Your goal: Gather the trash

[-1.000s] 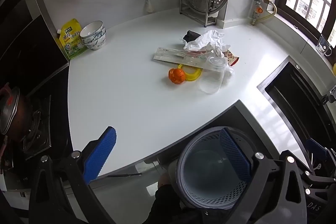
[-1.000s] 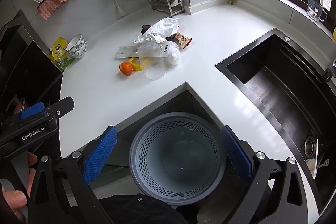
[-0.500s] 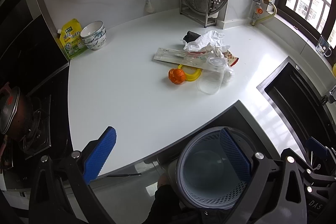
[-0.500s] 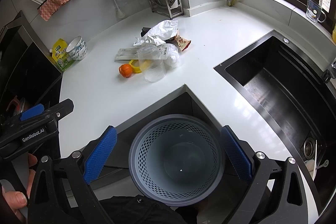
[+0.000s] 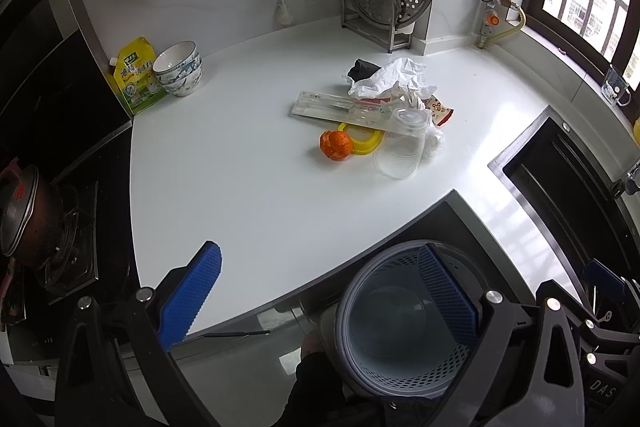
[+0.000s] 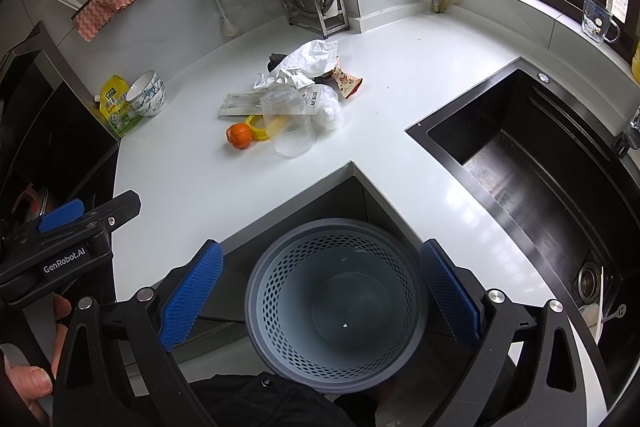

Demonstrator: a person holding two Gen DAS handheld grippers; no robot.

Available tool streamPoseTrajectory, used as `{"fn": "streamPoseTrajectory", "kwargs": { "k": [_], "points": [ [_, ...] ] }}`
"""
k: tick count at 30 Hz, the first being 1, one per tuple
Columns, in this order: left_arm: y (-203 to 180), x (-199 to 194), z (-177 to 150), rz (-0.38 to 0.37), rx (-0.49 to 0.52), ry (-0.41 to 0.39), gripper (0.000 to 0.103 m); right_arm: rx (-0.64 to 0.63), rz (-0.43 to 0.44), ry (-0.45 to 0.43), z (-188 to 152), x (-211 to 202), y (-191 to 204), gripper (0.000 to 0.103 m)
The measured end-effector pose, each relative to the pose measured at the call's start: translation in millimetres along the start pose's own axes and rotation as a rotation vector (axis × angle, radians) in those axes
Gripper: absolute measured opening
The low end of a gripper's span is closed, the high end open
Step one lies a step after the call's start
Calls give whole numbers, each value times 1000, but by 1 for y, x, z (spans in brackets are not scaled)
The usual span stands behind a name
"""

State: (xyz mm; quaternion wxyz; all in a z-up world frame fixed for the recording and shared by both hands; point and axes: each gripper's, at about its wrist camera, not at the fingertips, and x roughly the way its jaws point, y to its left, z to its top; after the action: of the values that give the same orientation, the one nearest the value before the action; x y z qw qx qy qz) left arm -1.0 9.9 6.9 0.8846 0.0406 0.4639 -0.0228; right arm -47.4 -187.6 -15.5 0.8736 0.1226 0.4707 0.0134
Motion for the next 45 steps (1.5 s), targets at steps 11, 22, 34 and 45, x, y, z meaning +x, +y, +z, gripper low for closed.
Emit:
{"fn": "streamPoseTrajectory", "kwargs": {
  "k": [11, 22, 34, 45],
  "points": [
    [-3, 0, -2, 3, 0, 1, 97, -2, -4, -4, 1, -2, 0, 94],
    [-2, -1, -1, 2, 2, 5, 97, -3, -7, -4, -1, 0, 2, 94],
    [0, -1, -4, 3, -2, 1, 97, -3, -7, -4, -2, 0, 3, 94],
    [0, 0, -4, 3, -1, 2, 97, -1, -7, 1, -4, 4, 4, 94]
  ]
}}
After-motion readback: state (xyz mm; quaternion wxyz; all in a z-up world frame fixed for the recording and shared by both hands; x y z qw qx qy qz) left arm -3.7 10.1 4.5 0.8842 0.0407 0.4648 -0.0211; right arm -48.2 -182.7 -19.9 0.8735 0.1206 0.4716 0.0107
